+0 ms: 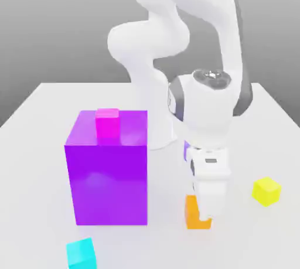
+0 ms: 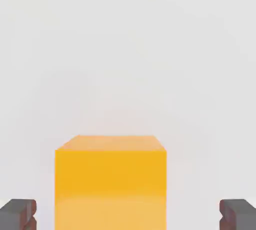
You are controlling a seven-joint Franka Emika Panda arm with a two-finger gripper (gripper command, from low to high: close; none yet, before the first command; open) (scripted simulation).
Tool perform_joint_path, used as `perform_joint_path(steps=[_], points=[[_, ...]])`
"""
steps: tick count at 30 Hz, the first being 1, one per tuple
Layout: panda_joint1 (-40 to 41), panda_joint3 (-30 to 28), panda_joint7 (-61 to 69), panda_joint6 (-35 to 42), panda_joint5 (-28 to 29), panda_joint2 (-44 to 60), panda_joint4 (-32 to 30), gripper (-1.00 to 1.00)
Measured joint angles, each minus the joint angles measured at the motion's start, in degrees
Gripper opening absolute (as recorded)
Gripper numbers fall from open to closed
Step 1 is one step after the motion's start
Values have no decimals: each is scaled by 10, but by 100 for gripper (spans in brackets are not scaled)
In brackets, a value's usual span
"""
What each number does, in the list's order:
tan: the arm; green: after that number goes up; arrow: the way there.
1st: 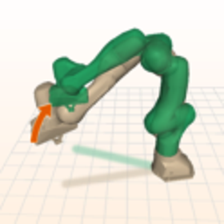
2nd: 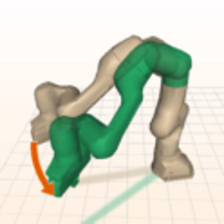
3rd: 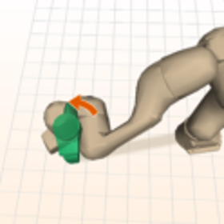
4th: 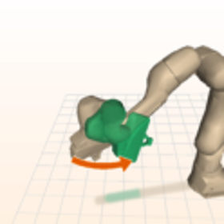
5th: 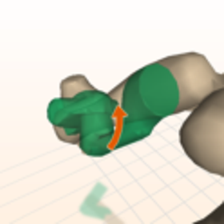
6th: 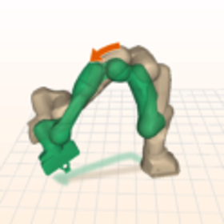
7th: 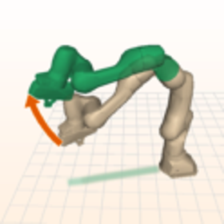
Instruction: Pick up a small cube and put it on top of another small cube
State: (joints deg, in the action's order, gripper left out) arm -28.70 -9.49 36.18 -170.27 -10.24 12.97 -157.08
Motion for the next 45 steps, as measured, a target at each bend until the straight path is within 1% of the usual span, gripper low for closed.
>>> perform_joint_path(steps=[2, 3, 9, 11, 17, 21, 23, 27, 29, 31, 36, 45], points=[[20, 24, 12, -19, -17, 24, 3, 0], [30, 37, 17, -29, -25, 36, 5, -100], [35, 43, 20, -31, -28, 42, 5, -100], [27, 32, 15, -23, -22, 31, 4, -100], [-9, -18, -27, 29, 38, -37, -7, -100], [-13, -30, -54, 64, 71, -80, -16, -100], [-10, -30, -48, 86, 72, -101, -20, -100], [0, -46, 63, 175, 25, -159, -4, -100], [7, -58, 111, 223, 23, -193, 5, -100], [18, -71, 151, 270, 33, -229, 14, -100], [57, -101, 230, 385, 91, -328, 36, -100], [163, -123, 342, 592, 236, -522, 77, -100]])
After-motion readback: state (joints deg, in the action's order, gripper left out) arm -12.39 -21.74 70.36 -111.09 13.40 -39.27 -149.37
